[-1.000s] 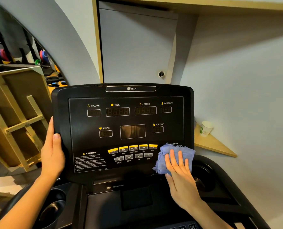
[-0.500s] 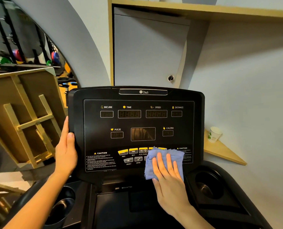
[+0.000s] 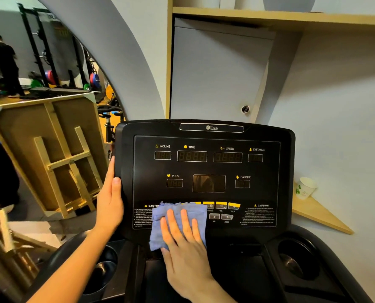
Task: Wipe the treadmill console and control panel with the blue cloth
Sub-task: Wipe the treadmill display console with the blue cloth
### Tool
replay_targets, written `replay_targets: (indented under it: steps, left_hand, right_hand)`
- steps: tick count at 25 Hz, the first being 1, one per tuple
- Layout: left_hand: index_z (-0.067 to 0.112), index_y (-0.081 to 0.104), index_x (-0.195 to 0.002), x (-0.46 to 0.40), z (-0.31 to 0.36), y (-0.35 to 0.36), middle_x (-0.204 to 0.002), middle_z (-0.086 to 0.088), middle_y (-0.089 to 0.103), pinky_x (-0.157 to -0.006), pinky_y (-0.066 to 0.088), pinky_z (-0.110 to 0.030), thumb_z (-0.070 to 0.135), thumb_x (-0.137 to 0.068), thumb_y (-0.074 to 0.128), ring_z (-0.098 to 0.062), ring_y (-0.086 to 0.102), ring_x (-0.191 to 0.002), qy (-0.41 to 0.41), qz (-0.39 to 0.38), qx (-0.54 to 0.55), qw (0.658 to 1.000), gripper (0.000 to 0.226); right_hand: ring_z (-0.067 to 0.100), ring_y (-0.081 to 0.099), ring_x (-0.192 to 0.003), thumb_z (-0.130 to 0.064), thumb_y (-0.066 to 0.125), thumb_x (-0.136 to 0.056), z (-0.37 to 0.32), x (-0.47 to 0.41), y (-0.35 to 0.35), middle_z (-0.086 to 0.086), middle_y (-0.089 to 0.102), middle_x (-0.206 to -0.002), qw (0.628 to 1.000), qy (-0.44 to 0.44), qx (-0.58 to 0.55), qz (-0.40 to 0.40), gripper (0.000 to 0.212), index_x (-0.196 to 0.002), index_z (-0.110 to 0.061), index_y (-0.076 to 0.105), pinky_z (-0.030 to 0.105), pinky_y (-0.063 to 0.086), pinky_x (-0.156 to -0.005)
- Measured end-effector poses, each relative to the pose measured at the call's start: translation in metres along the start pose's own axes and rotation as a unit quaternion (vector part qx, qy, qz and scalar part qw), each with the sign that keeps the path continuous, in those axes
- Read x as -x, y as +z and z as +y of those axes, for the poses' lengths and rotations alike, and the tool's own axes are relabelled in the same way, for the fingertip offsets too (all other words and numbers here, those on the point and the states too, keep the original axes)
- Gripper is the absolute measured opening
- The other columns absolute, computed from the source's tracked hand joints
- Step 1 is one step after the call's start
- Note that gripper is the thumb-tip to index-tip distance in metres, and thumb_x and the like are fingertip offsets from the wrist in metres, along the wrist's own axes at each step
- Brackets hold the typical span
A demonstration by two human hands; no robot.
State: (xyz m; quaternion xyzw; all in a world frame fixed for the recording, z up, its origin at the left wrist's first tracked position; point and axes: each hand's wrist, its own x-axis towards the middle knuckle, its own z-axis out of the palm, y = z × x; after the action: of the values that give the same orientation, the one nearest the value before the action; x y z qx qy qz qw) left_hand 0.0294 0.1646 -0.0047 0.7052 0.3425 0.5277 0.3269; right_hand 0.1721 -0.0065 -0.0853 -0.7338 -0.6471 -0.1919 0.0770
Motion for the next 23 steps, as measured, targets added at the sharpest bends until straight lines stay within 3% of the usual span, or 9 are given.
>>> replay_targets:
  steps: [5,13,16,19,21,23]
  left_hand:
    - [0.019,0.019,-0.158,-0.003,-0.007,0.002,-0.133,0.059,0.029,-0.097,0.025,0.005,0.018,-0.108,0.029,0.030,0.030,-0.124,0.003,-0.013,0.017,1.000,0.051]
    - [0.022,0.021,-0.157,-0.005,-0.015,0.002,-0.139,0.055,0.027,-0.102,0.024,0.002,0.028,-0.107,0.028,0.024,0.027,-0.132,0.003,-0.002,0.033,0.999,0.052]
    - [0.024,0.024,-0.156,-0.005,-0.018,0.003,-0.147,0.039,0.031,-0.105,0.026,-0.002,0.031,-0.106,0.029,0.020,0.030,-0.134,0.003,0.010,0.035,0.999,0.051]
    - [0.037,0.032,-0.150,-0.007,-0.022,0.002,-0.149,0.016,0.045,-0.110,0.038,-0.022,0.033,-0.105,0.032,0.001,0.045,-0.132,-0.034,0.015,0.054,0.998,0.045]
    - [0.054,0.039,-0.140,-0.007,-0.017,0.002,-0.129,0.036,0.053,-0.099,0.041,-0.010,0.025,-0.107,0.031,0.012,0.049,-0.119,-0.048,0.021,0.032,0.998,0.045]
    - [0.045,0.038,-0.143,-0.006,-0.016,0.003,-0.116,0.049,0.055,-0.092,0.039,-0.002,0.018,-0.106,0.032,0.023,0.050,-0.110,-0.045,0.014,0.051,0.998,0.046]
  right_hand:
    - [0.034,0.022,-0.149,-0.052,0.037,-0.093,-0.024,-0.023,0.011,0.004,0.027,-0.163,0.999,-0.027,0.044,0.012,0.073,-0.157,-0.019,0.028,0.050,0.018,-0.117]
    - [0.029,0.016,-0.154,-0.047,0.041,-0.095,-0.025,-0.043,-0.005,0.001,0.022,-0.167,0.997,-0.068,-0.030,0.032,0.068,-0.157,-0.022,0.030,0.047,0.020,-0.119]
    - [0.026,0.010,-0.157,-0.042,0.042,-0.101,-0.027,-0.059,-0.014,0.000,0.017,-0.169,0.992,-0.081,-0.079,0.054,0.065,-0.160,-0.021,0.025,0.046,0.015,-0.124]
    - [0.026,0.002,-0.157,-0.042,0.032,-0.101,-0.028,-0.083,-0.022,0.002,0.008,-0.170,0.993,-0.088,-0.049,0.055,0.066,-0.162,-0.021,0.014,0.046,0.007,-0.124]
    - [0.026,-0.003,-0.157,-0.041,0.027,-0.100,-0.028,-0.100,-0.027,0.002,0.003,-0.171,0.994,-0.087,-0.033,0.055,0.068,-0.162,-0.021,0.009,0.046,0.004,-0.123]
    - [0.026,-0.005,-0.157,-0.039,0.028,-0.100,-0.027,-0.113,-0.033,0.003,0.001,-0.171,0.994,-0.085,-0.032,0.063,0.068,-0.162,-0.020,0.005,0.046,0.003,-0.124]
